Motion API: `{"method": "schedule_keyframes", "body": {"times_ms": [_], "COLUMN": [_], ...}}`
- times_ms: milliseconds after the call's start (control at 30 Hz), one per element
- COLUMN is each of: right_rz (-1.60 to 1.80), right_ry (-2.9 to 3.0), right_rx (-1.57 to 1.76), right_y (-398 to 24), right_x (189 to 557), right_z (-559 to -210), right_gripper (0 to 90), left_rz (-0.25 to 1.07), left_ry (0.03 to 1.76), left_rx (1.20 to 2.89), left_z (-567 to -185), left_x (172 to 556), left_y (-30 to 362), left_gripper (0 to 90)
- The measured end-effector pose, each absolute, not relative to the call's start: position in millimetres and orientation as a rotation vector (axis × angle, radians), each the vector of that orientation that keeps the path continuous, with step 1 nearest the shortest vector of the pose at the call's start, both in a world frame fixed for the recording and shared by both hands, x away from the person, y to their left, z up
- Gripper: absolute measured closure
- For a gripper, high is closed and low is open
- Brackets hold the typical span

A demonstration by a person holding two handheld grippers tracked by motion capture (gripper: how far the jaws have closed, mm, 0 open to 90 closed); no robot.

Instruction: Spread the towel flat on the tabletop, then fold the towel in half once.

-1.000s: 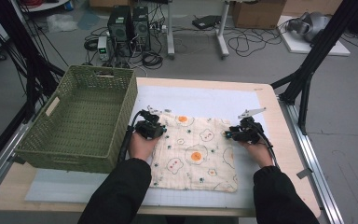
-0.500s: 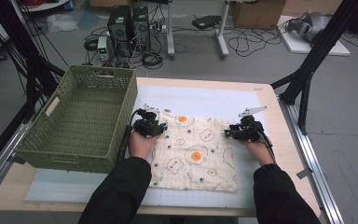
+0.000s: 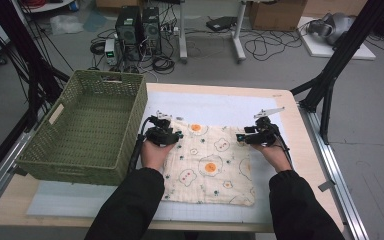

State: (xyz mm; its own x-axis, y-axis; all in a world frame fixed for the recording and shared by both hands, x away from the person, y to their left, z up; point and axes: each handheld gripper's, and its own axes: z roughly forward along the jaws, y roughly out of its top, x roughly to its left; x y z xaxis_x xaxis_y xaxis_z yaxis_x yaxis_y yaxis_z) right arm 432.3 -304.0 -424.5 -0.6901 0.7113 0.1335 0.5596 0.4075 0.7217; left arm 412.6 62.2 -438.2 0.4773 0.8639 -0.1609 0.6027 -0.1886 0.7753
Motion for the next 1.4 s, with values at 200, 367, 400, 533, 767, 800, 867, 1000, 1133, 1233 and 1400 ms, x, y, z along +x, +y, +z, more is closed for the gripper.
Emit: {"method": "schedule_keyframes", "body": {"times_ms": [200,367,400,533,767,800,867,1000,1133,1233,1400], "right_rz": [1.094,1.026,1.002,1.049,1.027,1.021,1.020,1.076,1.106,1.132,1.191], "right_ry": [2.493,2.482,2.474,2.495,2.490,2.482,2.468,2.418,2.437,2.462,2.484], "right_rx": [1.170,1.152,1.130,1.110,1.104,1.110,1.119,1.099,1.054,1.045,1.046], "right_y": [-302.2,-297.3,-296.0,-298.4,-314.3,-317.6,-323.7,-325.7,-316.9,-317.9,-331.1], "right_x": [435.6,436.4,434.7,432.4,436.2,436.9,439.8,446.5,445.1,437.7,417.4], "right_z": [-432.0,-438.1,-437.8,-439.7,-433.7,-431.5,-424.5,-400.6,-392.7,-395.4,-400.6], "right_gripper": [37.4,53.3,63.0,85.6,88.4,88.4,88.5,88.4,88.4,88.4,88.3], "left_rz": [0.437,0.488,0.486,0.466,0.382,0.382,0.399,0.437,0.474,0.465,0.443], "left_ry": [1.228,1.224,1.225,1.227,1.189,1.189,1.210,1.222,1.226,1.196,1.134], "left_rx": [1.952,1.976,1.977,1.982,1.944,1.929,1.875,1.773,1.739,1.754,1.779], "left_z": [-444.4,-444.9,-444.8,-444.0,-444.0,-443.7,-441.1,-425.5,-417.0,-415.2,-410.3], "left_x": [414.7,413.9,413.7,412.9,408.9,409.1,410.8,415.9,412.5,406.9,392.7], "left_y": [62.1,61.2,61.4,61.4,46.5,45.7,48.4,61.2,67.9,70.2,70.7], "left_gripper": [61.7,73.5,78.1,89.0,89.5,89.5,89.5,89.6,89.6,89.5,89.5]}}
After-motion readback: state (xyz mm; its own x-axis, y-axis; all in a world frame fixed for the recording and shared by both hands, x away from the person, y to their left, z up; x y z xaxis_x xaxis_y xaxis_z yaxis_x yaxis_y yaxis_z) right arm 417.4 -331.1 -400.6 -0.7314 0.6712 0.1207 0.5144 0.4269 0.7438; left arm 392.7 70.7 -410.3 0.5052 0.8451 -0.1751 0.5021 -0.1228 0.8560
